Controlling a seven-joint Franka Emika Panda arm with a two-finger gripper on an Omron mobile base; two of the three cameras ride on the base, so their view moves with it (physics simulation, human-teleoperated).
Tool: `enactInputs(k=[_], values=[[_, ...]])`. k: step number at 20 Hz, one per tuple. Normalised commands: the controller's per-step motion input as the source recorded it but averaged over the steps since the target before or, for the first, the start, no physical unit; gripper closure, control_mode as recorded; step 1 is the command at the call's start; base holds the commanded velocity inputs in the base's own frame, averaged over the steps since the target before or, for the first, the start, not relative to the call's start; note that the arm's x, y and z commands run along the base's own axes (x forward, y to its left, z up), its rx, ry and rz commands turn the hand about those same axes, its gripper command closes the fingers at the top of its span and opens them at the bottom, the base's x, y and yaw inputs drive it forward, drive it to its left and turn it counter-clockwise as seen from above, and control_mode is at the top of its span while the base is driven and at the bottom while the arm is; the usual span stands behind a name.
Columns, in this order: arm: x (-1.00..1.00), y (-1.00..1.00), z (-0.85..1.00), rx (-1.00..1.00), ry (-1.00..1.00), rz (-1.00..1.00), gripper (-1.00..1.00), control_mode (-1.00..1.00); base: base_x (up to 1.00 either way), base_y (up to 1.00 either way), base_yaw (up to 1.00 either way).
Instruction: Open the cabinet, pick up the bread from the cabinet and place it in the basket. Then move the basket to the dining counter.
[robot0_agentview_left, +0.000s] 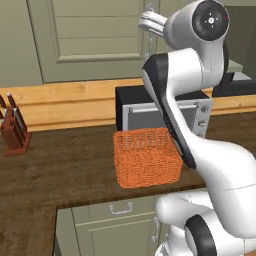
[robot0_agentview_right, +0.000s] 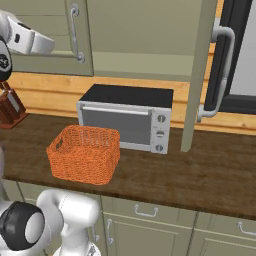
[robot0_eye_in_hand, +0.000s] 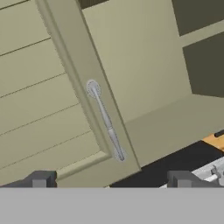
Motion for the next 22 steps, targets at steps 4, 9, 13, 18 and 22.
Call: enactInputs(k=[4, 9, 13, 18, 22], values=[[0.63, -0.09, 0.00, -0.03, 0.02, 0.08, -1.00, -1.00, 0.00, 0.00, 0.00], [0.24, -0.19, -0.01, -0.10, 0.09, 0.11, -1.00, -1.00, 0.00, 0.00, 0.00], [0.03, 0.00, -0.04, -0.35, 0.20, 0.18, -1.00, -1.00, 0.00, 0.00, 0.00], [0.08, -0.04, -0.09, -0.14, 0.12, 0.03, -1.00, -1.00, 0.00, 0.00, 0.00], [0.55, -0.02, -0.20, -0.09, 0.01, -0.13, -1.00, -1.00, 0.00, 0.00, 0.00]])
